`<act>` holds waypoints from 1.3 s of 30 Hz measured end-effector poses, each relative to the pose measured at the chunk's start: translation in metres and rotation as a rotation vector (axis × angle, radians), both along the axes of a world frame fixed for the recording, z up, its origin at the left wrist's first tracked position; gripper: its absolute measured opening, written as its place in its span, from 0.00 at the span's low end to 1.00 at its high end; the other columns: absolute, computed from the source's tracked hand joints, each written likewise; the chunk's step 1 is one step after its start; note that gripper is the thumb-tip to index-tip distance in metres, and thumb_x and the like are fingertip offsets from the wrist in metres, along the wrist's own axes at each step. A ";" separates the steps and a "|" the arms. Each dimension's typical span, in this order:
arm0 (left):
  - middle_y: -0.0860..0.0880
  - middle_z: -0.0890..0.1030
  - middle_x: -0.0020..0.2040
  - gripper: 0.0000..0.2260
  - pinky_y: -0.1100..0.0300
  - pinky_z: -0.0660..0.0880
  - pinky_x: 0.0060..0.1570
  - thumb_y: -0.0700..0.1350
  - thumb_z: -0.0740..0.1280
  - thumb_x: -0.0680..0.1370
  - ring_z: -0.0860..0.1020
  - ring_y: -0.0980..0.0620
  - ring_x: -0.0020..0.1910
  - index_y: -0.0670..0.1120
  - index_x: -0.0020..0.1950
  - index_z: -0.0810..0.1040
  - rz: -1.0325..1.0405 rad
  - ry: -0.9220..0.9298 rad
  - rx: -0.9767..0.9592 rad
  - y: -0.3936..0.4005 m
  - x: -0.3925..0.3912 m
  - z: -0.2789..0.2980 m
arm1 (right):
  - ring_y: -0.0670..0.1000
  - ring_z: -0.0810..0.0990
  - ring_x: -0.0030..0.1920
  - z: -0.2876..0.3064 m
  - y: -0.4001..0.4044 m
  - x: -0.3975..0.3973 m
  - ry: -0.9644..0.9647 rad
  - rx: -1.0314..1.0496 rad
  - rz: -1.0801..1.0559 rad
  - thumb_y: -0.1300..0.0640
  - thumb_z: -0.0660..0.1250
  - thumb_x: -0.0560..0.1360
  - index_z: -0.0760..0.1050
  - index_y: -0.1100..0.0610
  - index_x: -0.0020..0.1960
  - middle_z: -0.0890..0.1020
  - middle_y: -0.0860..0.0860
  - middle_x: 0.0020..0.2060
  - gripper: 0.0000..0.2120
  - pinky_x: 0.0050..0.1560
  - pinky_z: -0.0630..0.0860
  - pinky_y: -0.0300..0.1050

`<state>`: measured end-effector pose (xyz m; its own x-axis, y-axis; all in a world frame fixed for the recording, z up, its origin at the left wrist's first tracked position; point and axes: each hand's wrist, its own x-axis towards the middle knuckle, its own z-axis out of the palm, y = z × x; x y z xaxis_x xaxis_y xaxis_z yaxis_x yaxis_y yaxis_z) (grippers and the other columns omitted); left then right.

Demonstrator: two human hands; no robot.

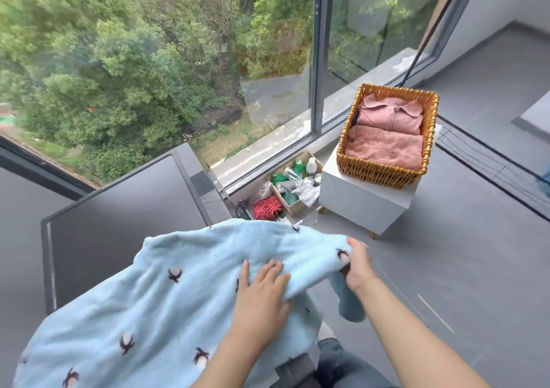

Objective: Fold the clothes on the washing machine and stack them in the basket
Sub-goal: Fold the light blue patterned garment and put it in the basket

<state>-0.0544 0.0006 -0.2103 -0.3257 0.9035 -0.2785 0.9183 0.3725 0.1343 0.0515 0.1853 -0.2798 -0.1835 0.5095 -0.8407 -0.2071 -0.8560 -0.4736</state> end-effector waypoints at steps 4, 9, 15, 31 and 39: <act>0.49 0.81 0.45 0.10 0.56 0.66 0.58 0.43 0.57 0.81 0.77 0.46 0.50 0.52 0.41 0.71 0.284 -0.302 0.113 0.016 -0.016 0.025 | 0.46 0.68 0.18 0.034 0.029 0.001 -0.349 0.305 0.170 0.58 0.61 0.79 0.71 0.59 0.38 0.73 0.54 0.24 0.11 0.20 0.64 0.32; 0.51 0.82 0.46 0.02 0.53 0.72 0.52 0.43 0.65 0.78 0.78 0.49 0.49 0.48 0.48 0.78 0.672 -0.546 0.298 0.015 -0.068 0.040 | 0.52 0.82 0.45 0.083 0.058 -0.001 0.245 0.272 0.242 0.56 0.59 0.81 0.72 0.58 0.53 0.82 0.56 0.47 0.07 0.42 0.78 0.44; 0.53 0.81 0.42 0.06 0.58 0.69 0.40 0.48 0.68 0.77 0.79 0.50 0.46 0.46 0.45 0.76 0.756 -0.416 0.381 0.006 -0.065 0.031 | 0.51 0.77 0.39 0.043 0.035 -0.007 0.002 0.190 0.423 0.56 0.59 0.80 0.72 0.58 0.57 0.78 0.53 0.44 0.08 0.39 0.73 0.44; 0.53 0.77 0.33 0.13 0.61 0.66 0.37 0.45 0.62 0.80 0.74 0.54 0.36 0.48 0.35 0.72 0.588 -0.328 0.399 -0.008 -0.047 0.057 | 0.46 0.59 0.19 0.032 -0.023 -0.081 -0.161 0.035 0.889 0.32 0.63 0.71 0.71 0.55 0.30 0.65 0.48 0.21 0.27 0.20 0.56 0.33; 0.61 0.82 0.46 0.07 0.59 0.73 0.51 0.51 0.63 0.76 0.78 0.61 0.47 0.52 0.44 0.79 0.544 -0.687 0.367 -0.025 -0.026 0.058 | 0.47 0.69 0.18 0.043 -0.030 -0.106 -0.246 0.274 0.919 0.61 0.63 0.76 0.69 0.59 0.31 0.71 0.53 0.24 0.15 0.17 0.62 0.32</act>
